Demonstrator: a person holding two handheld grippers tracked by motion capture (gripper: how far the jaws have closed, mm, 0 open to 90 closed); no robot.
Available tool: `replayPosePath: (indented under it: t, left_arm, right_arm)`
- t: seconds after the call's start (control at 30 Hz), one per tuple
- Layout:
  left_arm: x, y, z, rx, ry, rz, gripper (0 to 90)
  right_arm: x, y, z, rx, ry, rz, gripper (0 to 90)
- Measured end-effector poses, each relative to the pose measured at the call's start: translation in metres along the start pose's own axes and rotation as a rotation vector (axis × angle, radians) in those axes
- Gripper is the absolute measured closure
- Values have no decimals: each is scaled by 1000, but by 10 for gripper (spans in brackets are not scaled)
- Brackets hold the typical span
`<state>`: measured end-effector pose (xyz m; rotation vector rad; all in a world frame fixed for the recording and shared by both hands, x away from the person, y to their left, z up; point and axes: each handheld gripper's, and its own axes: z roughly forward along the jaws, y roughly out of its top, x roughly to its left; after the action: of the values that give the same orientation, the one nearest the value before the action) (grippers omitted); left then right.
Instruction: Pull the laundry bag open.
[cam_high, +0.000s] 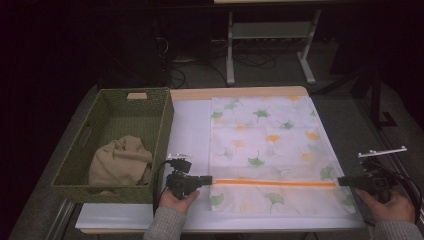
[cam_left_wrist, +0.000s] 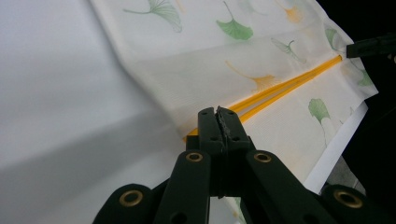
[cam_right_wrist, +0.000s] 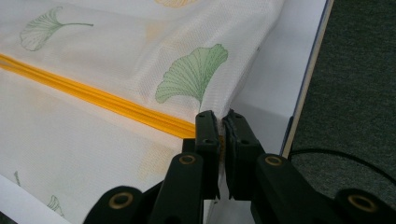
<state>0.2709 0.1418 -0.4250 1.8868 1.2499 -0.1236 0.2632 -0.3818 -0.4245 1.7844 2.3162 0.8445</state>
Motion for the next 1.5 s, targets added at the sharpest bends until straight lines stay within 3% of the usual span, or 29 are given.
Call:
replayPosePath:
  t: [0.13,0.5,0.6,0.7,1.07,1.5]
  left_arm:
    - [4,-5,-4,-3,10,-7,898]
    - [9,-14,-8,-9,38,-3,892]
    - [12,-17,-7,-14,35,-12,886]
    - [12,-18,-7,-20,38,-4,879]
    - [13,-13,-11,-33,30,5,788]
    - [9,-1,-13,-65,-15,12,621]
  right_arm:
    - [2,1,2,-6,-10,-17,843]
    - [6,1,11,2,20,-40,834]
    - [5,1,8,-21,41,-41,816]
    - [7,0,2,-52,33,-65,797]
    - [8,-3,-11,-113,48,-68,728]
    - [42,6,-13,-143,89,-168,641]
